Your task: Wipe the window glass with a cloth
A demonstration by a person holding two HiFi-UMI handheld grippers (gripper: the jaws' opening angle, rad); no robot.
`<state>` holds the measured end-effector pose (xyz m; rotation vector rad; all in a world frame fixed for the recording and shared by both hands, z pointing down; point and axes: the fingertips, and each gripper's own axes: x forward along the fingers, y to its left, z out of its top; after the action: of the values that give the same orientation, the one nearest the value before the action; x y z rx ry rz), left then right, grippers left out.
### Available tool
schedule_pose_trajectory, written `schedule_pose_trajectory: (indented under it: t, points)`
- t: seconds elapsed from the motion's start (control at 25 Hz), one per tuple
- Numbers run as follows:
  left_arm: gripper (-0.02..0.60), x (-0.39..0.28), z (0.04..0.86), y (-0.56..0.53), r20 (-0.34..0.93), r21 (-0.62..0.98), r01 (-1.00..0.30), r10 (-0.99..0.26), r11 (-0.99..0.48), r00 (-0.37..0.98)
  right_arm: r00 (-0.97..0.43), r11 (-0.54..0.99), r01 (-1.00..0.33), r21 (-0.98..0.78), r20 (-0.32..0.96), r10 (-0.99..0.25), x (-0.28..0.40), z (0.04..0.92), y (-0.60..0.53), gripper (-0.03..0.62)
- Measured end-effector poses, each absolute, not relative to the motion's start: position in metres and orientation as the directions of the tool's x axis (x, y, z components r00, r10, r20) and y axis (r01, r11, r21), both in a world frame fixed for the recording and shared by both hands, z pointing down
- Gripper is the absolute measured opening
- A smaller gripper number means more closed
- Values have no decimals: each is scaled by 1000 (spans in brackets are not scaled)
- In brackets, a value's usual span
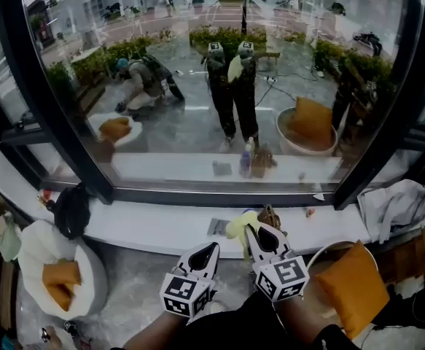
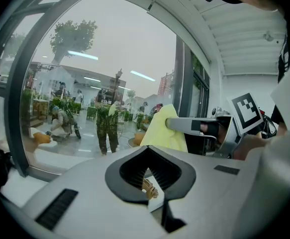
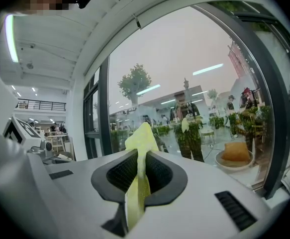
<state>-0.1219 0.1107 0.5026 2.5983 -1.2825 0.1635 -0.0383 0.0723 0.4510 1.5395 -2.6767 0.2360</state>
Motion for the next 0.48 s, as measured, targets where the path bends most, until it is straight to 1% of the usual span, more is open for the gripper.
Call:
schedule_pose_trajectory:
  t: [0.24,0.48]
  points:
    - [8,-108,501,86,205,180,-795,-769,-579,606,-514,506,-857,-94,114,-850,-29,443,47,52]
    - [8,-89,500,38,214,174,-823,-795,-541,568,-542,534,-839,-102,86,-836,-14,440,-10,52]
